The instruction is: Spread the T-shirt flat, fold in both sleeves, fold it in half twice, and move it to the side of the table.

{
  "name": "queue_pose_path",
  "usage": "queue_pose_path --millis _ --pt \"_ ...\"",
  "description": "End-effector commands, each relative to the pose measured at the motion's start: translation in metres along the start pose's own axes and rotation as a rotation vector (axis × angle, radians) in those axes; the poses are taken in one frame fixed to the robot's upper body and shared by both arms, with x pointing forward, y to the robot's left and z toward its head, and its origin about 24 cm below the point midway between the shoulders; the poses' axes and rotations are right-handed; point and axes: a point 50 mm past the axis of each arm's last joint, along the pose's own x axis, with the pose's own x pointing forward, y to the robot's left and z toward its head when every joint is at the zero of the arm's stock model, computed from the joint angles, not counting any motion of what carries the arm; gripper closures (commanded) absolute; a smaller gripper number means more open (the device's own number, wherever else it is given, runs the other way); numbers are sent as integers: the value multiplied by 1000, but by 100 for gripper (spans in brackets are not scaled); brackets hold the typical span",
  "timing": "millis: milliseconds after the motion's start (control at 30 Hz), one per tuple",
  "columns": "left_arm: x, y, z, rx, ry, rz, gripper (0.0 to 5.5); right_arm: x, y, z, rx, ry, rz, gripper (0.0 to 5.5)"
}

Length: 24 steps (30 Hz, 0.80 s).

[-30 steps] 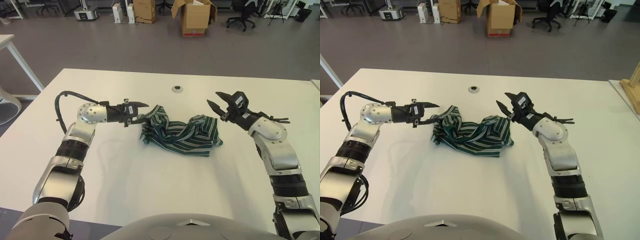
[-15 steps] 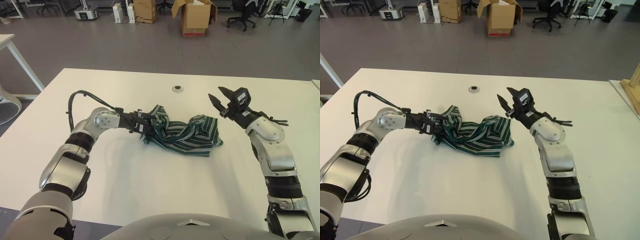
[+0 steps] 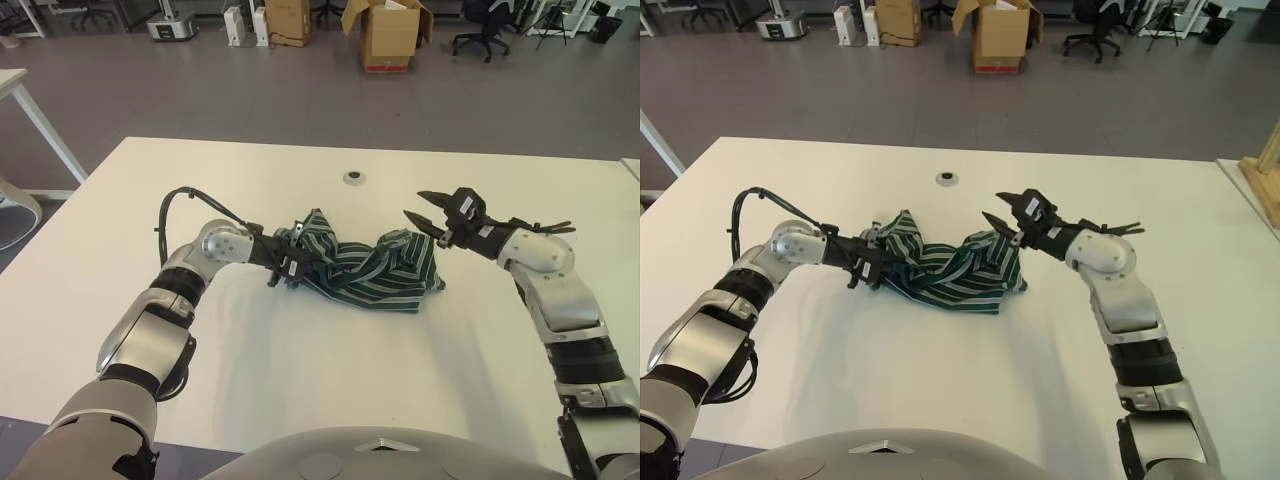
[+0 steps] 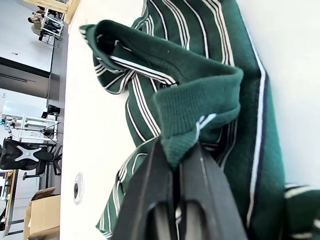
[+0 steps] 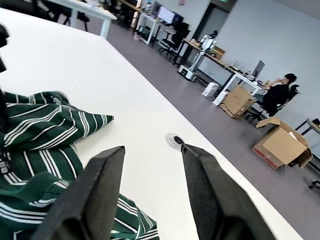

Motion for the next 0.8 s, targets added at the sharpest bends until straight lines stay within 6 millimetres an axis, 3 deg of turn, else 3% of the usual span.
queue_pose_path --millis 33,300,600,800 --pt "0 7 4 40 -10 -20 547 -2 -9 0 -120 87 193 337" --pt "8 8 11 65 -50 -34 547 16 -14 -10 -372 210 556 337" --pt "13 4 14 64 -70 -38 547 36 -8 -19 -432 186 644 337" --pt "13 0 15 62 -81 -52 550 47 7 -28 -404 172 675 451"
